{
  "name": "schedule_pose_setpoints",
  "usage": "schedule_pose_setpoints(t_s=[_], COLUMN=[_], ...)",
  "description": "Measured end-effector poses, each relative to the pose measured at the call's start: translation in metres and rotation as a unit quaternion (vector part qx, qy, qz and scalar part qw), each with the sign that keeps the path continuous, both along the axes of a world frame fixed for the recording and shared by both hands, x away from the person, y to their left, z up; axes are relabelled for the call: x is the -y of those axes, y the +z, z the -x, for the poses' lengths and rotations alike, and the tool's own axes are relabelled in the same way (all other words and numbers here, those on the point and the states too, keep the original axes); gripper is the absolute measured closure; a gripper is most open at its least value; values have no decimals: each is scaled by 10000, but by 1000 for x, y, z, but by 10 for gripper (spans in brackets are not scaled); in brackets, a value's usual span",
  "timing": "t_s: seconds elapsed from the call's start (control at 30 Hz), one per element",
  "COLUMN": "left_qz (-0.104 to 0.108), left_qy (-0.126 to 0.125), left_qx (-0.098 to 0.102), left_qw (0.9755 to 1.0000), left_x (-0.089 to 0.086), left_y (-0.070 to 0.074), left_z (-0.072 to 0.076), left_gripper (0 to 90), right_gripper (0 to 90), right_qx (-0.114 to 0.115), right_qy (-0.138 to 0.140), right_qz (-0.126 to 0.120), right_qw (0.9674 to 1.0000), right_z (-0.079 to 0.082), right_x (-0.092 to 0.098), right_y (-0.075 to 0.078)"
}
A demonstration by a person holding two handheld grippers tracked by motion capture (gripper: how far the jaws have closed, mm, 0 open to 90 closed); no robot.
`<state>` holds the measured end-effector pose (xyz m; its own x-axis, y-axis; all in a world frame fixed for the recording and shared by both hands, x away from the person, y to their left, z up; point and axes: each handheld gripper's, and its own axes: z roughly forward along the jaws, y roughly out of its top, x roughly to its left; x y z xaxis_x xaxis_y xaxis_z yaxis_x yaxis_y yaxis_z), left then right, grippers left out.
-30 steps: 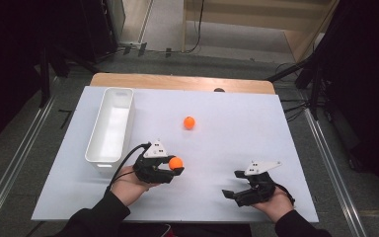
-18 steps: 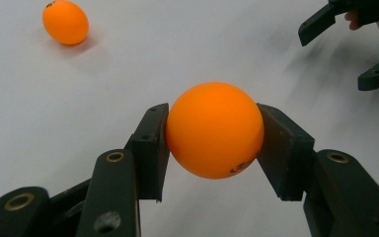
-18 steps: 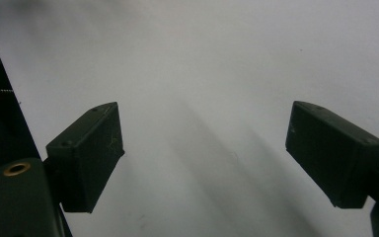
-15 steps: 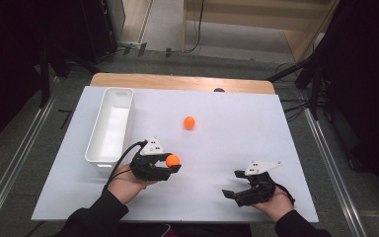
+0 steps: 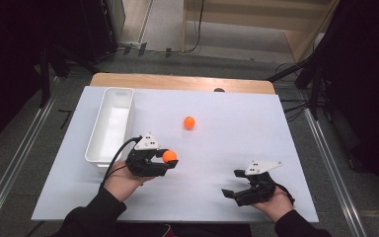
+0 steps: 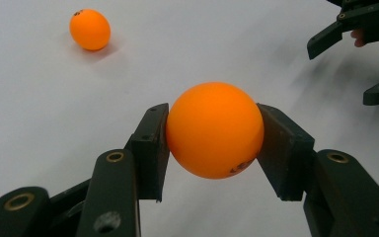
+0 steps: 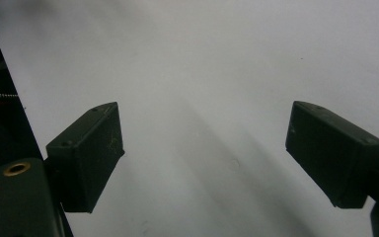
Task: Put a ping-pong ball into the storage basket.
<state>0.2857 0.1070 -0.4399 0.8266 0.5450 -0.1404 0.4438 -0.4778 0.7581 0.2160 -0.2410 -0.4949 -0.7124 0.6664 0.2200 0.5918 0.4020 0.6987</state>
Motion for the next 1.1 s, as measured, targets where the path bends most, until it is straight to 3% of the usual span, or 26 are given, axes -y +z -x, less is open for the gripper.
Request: schedule_pose_setpoints(t_s=[0.33, 0.53, 0.67, 1.1], left_qz=[-27, 35, -37, -2], left_qy=[111, 248, 305, 443], left_qx=[69, 2, 90, -7], left_qw=[9999, 9997, 9995, 9990], left_x=[-7, -11, -14, -25], left_y=[4, 6, 8, 12], left_z=[-3, -8, -9, -16], left_gripper=[500, 500, 500, 500], right_gripper=[131, 131, 131, 131], right_qx=[35, 3, 7, -49], right_qy=[-28, -57, -23, -11], right_qz=[38, 31, 26, 1], right_qw=[10000, 10000, 10000, 10000], right_z=[-2, -1, -1, 0], right_x=[1, 2, 2, 0], right_y=[-1, -1, -1, 0])
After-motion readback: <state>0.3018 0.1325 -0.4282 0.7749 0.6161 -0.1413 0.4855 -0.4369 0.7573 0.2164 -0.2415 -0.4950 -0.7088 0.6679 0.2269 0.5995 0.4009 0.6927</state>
